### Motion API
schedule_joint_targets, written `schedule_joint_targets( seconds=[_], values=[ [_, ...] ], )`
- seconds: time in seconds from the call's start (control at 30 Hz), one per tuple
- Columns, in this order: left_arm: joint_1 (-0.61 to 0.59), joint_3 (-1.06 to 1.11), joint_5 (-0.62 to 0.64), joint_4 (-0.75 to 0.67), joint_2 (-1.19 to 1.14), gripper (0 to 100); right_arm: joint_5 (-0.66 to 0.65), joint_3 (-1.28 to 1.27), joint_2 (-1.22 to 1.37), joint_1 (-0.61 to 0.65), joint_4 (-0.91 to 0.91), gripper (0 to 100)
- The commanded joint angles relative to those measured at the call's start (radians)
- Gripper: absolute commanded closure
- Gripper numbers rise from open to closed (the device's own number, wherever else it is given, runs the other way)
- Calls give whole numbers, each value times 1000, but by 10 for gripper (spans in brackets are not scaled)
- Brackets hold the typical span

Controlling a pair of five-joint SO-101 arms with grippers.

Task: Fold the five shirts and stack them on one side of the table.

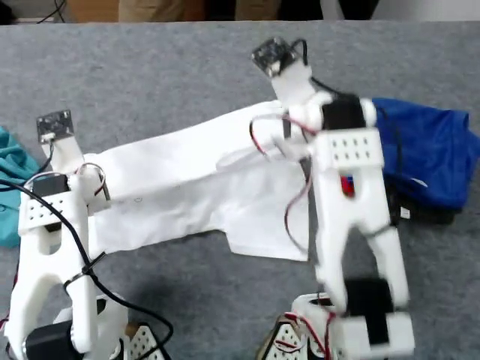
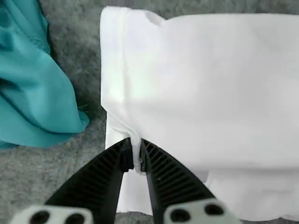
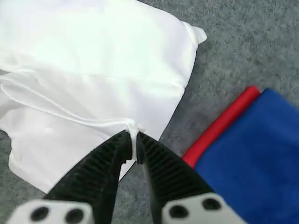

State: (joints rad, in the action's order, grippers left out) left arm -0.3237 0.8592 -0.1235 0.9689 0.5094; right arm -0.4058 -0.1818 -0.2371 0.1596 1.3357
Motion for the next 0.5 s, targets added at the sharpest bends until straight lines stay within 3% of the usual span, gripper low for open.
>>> schedule_joint_targets(
  seconds=[0.0, 0.2, 0.47],
  values=[
    [0, 18, -31, 6, 33, 982, -9, -225, -202, -28, -89, 997],
    [-71, -18, -34, 52, 33, 982, -29, -489, -438, -28, -124, 997],
    [-51, 44, -63, 94, 51, 982, -58, -662, -591, -58, -135, 997]
  ],
)
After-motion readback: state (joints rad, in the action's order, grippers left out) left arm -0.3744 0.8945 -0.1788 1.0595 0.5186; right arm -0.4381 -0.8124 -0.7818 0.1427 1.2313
